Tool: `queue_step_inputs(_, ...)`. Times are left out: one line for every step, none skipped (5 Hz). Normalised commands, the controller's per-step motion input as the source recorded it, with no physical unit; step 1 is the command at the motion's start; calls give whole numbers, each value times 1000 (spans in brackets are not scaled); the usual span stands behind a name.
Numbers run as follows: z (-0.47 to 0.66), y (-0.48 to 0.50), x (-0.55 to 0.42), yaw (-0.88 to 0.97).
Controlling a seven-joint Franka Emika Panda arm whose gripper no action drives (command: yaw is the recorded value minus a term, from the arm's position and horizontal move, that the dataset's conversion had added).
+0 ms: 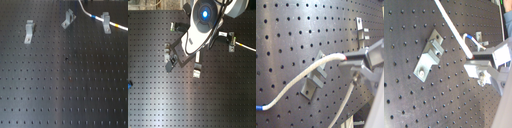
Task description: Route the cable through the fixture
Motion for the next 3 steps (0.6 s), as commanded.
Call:
queue_step_inputs(218, 258, -187, 671)
queue_step_inputs(223, 181, -109, 774)
queue_step_inputs(296, -14, -26, 440)
